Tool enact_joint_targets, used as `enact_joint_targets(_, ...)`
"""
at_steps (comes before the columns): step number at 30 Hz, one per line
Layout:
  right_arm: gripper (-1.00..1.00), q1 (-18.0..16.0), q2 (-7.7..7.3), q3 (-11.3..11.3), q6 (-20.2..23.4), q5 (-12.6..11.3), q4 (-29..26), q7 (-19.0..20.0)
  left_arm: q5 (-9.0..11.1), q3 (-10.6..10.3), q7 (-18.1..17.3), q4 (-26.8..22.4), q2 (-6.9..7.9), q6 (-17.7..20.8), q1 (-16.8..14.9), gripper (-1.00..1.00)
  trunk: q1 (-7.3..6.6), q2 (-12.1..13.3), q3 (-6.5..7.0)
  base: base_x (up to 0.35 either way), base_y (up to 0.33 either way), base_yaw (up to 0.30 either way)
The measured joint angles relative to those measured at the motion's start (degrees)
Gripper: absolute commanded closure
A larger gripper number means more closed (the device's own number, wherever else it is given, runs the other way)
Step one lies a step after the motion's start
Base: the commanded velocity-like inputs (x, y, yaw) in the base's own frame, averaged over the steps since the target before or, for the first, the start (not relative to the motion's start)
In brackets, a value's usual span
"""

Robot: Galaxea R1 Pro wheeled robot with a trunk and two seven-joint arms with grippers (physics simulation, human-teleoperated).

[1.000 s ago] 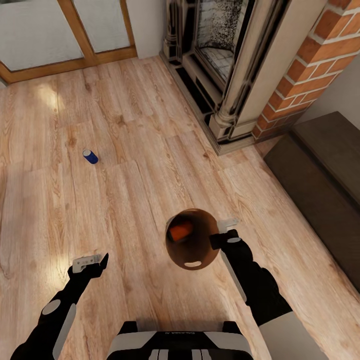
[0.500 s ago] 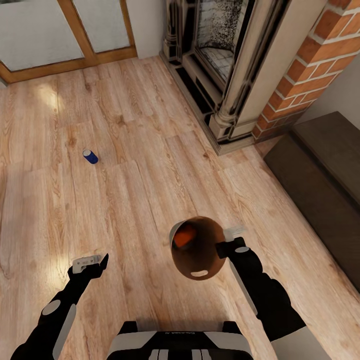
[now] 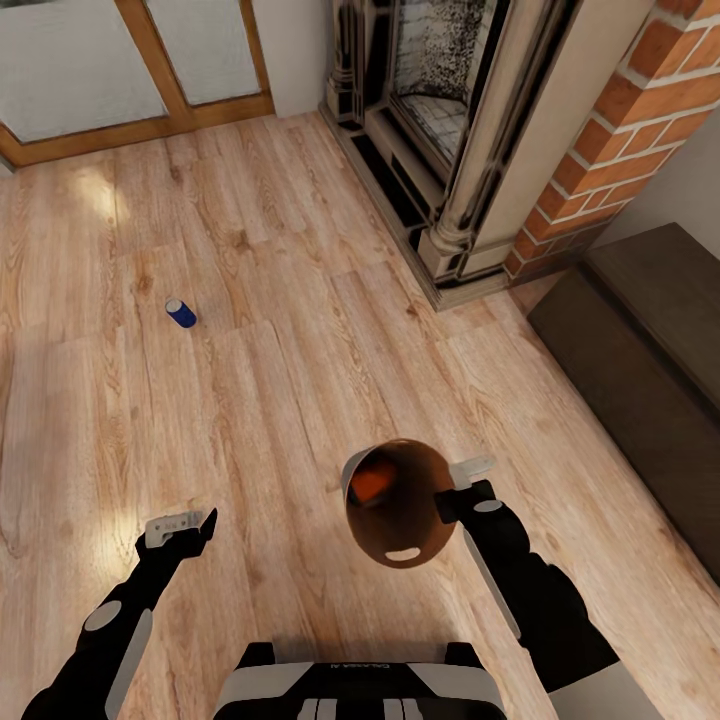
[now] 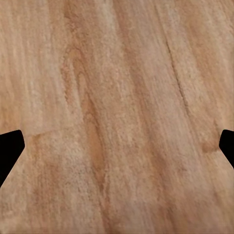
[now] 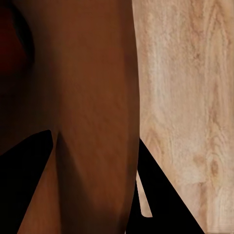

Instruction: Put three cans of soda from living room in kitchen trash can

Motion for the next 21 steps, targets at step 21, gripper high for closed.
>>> enact_joint_targets(21,1.00,1.5,0.06,-0.1,-5.3,0.1,0.0,0.3,0.0,0.0,0.1,0.3,0.00,0.1,0.1,-1.00,0.00,0.0,-0.09,0.000,0.000,0.029)
